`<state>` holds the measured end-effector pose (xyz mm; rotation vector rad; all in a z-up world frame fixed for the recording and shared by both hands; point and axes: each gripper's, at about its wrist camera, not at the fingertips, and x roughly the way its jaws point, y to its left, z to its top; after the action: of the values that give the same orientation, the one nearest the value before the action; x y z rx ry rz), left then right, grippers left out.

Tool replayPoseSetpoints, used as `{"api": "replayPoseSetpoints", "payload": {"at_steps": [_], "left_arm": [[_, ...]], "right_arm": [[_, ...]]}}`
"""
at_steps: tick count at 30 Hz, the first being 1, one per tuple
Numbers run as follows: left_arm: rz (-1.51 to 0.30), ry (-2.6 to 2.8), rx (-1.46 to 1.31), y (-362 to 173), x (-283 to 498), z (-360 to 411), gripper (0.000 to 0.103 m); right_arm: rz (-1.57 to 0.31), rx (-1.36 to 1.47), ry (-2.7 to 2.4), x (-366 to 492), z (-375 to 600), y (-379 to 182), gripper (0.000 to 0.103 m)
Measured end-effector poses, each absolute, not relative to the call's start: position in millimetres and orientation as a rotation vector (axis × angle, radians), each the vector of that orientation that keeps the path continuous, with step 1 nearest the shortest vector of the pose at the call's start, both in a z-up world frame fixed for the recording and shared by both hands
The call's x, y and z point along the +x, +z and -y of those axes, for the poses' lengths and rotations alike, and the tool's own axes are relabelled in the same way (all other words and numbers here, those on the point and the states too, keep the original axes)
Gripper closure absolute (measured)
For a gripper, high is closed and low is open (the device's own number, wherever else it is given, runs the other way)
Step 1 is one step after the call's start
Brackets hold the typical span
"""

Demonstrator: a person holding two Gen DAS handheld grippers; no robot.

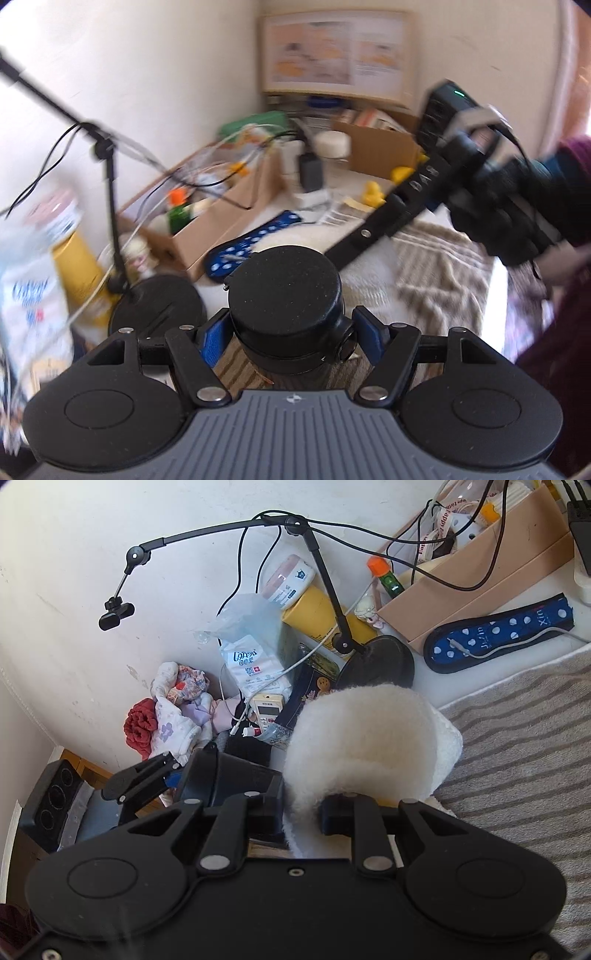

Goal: Clean container
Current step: 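Rub the cloth along the bottle body with the right gripper, then wipe the cloth across the bottle lid with the right gripper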

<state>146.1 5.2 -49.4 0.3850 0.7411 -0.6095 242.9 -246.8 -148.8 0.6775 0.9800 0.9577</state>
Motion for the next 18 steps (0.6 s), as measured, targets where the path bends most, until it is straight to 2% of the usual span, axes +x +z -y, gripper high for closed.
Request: {"api": "replayPoseSetpoints", "payload": {"at_steps": [5,8,13,18], "left_arm": [[-0.776,-0.517,0.304,-47.2,149.2,-3.9,0.033],[-0.799,-0.391,0.143,-46.1,149.9,-5.0,0.029],[-0.795,-0.17,-0.075,-50.8,143.2,4.9,0.028],[-0.778,-0.046,-0.117,-54.3,139.9,11.3,0.029]], "right_arm": [[-0.97,0.634,0.98,245.0,249.0,-145.7,0.084],[-0.96,0.605,0.997,244.2,248.9,-143.4,0.084],[-0.936,0.549,1.032,243.2,247.2,-137.0,0.084],[-0.91,0.478,1.076,241.7,241.5,-127.7,0.084]]}}
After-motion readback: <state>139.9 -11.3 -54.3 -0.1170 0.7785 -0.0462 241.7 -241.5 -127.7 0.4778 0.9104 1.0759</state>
